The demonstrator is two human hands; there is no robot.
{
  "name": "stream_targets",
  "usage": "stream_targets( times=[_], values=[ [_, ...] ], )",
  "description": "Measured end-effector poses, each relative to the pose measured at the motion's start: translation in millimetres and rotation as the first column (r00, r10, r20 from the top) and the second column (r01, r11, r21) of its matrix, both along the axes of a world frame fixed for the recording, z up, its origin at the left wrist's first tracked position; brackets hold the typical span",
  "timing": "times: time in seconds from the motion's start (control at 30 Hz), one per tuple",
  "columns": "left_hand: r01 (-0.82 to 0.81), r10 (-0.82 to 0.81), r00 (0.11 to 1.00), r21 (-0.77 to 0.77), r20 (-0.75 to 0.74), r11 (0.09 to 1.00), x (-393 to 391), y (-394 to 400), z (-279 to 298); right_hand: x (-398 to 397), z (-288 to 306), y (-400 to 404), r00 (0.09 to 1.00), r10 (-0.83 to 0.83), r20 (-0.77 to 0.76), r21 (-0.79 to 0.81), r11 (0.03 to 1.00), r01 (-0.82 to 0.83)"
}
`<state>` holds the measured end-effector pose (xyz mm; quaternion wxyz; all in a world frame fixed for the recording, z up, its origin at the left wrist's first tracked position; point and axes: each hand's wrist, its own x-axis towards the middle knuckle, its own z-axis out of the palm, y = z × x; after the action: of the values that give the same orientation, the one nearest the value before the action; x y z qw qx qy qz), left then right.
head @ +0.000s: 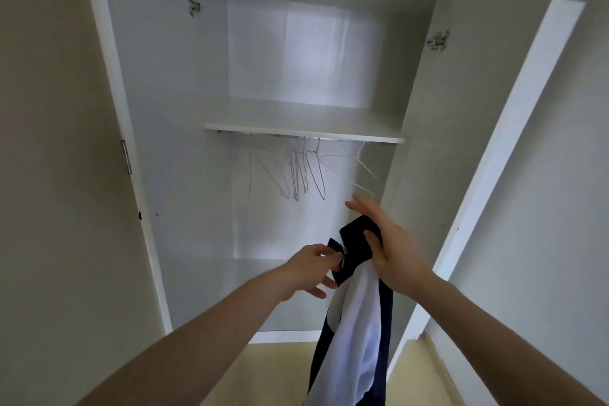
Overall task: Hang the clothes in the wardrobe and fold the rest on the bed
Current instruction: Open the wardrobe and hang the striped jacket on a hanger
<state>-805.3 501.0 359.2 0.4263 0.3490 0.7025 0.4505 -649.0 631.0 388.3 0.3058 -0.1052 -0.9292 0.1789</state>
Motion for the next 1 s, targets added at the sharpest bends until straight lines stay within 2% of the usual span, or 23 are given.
stream_targets(
  times=[0.1,0.23,0.37,0.43,0.47,0.5,0.57,0.6,0.63,0.7,0.77,0.87,0.93,1.0],
  values=[
    [0.017,-0.018,0.997,0.019,0.079,1.000,3,9,-4,6,0,-8,1.000,-0.012,-0.007,-0.010,1.000,0.012],
    [0.073,-0.073,0.996,0.003,0.054,0.997,7,17,-17,9,-5,-11,0.997,-0.081,-0.013,-0.082,0.993,0.080],
    [0.040,-0.040,0.999,0.053,0.007,0.998,2,20,-25,4,-8,-9,0.991,-0.101,-0.088,-0.085,0.992,0.093],
    [0.044,-0.039,0.997,0.066,-0.071,0.997,-4,17,-26,1,-14,-3,0.975,-0.149,-0.163,-0.101,0.986,0.134],
    [0.062,-0.047,0.980,0.073,-0.193,0.995,-7,16,-27,-1,-17,-1,0.963,-0.183,-0.200,-0.128,0.979,0.159],
    [0.090,-0.051,0.926,0.086,-0.374,0.992,-9,14,-29,-4,-21,2,0.947,-0.219,-0.234,-0.167,0.969,0.182],
    [0.161,-0.038,0.675,0.096,-0.737,0.982,-6,11,-33,-14,-27,2,0.912,-0.283,-0.298,-0.268,0.941,0.205],
    [0.196,-0.020,0.553,0.107,-0.833,0.975,-3,10,-35,-20,-29,1,0.895,-0.304,-0.327,-0.310,0.929,0.202],
    [0.226,0.003,0.472,0.124,-0.882,0.966,-1,9,-36,-27,-30,1,0.883,-0.313,-0.349,-0.341,0.920,0.191],
    [0.257,0.064,0.375,0.170,-0.925,0.951,-2,11,-38,-39,-29,4,0.888,-0.296,-0.352,-0.370,0.915,0.158],
    [0.208,0.169,0.401,0.269,-0.900,0.940,-14,13,-34,-46,-23,16,0.930,-0.241,-0.278,-0.343,0.929,0.138],
    [0.046,0.327,0.529,0.412,-0.783,0.910,-37,20,-21,-48,-14,36,0.976,-0.181,-0.124,-0.238,0.960,0.148],
    [0.009,0.341,0.601,0.432,-0.723,0.902,-45,27,-10,-47,-12,42,0.988,-0.148,-0.043,-0.170,0.976,0.139],
    [0.028,0.309,0.633,0.420,-0.710,0.907,-47,34,-1,-49,-13,44,0.995,-0.100,0.010,-0.145,0.984,0.101]
  ],
)
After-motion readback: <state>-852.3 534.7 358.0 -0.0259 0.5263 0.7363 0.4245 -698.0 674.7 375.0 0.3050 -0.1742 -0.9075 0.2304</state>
